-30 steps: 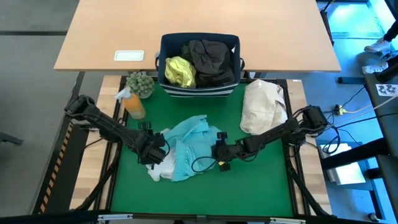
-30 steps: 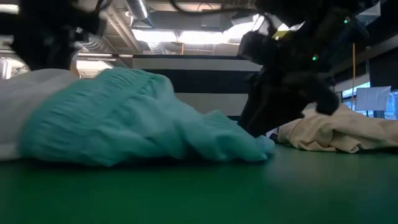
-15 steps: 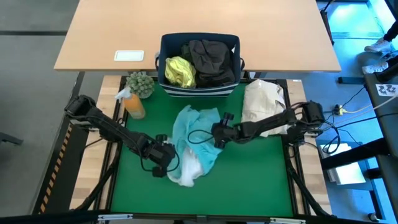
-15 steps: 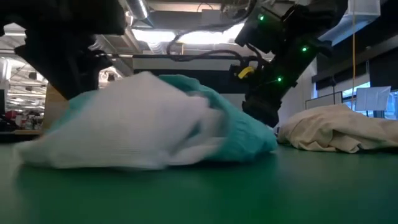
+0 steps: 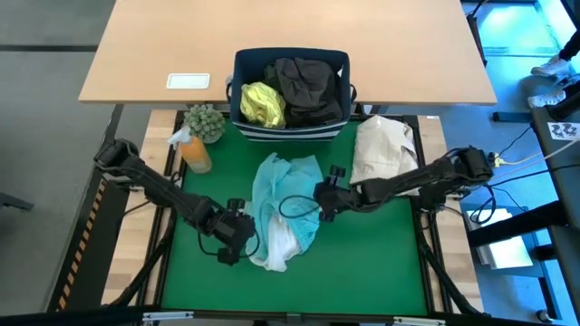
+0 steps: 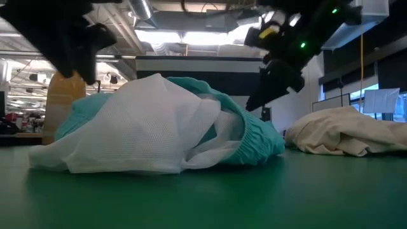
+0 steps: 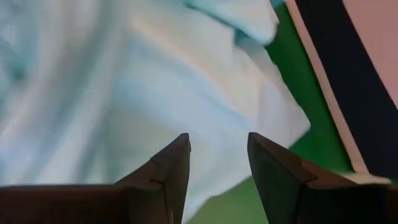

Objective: Fold laundry
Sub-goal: Fold the blue shorts

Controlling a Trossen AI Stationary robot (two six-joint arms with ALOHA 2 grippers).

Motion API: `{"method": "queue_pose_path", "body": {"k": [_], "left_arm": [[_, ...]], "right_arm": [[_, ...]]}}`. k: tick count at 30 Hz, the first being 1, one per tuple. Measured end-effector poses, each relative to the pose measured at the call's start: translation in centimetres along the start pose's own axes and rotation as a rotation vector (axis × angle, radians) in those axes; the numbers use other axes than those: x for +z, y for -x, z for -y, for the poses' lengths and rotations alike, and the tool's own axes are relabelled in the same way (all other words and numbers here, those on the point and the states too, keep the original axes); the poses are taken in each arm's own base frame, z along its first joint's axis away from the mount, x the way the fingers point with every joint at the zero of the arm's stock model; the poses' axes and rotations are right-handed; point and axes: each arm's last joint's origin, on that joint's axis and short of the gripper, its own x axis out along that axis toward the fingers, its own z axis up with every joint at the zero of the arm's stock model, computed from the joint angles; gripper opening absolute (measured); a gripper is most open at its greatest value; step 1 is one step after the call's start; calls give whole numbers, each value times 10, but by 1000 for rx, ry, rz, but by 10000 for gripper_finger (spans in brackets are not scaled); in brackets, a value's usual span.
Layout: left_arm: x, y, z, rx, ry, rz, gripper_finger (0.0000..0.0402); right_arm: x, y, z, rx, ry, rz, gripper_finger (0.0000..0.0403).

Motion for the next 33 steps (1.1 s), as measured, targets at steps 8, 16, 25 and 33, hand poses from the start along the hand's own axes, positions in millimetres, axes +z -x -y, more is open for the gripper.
{"method": "queue_pose_path", "body": {"k": [8, 16, 25, 33], "left_arm": [[-17, -10, 20, 97, 117, 22, 180], [-32, -28, 15, 137, 167, 9, 180], [-27, -52, 3, 34, 188, 146, 180], [-21, -62, -10, -4, 241, 222, 180]], "right_arm": [[1, 9, -15, -7, 24, 47, 161], [4, 9, -14, -9, 6, 75, 161], [7, 10, -15, 10, 14, 99, 161], [13, 10, -17, 56, -6, 151, 161]]}}
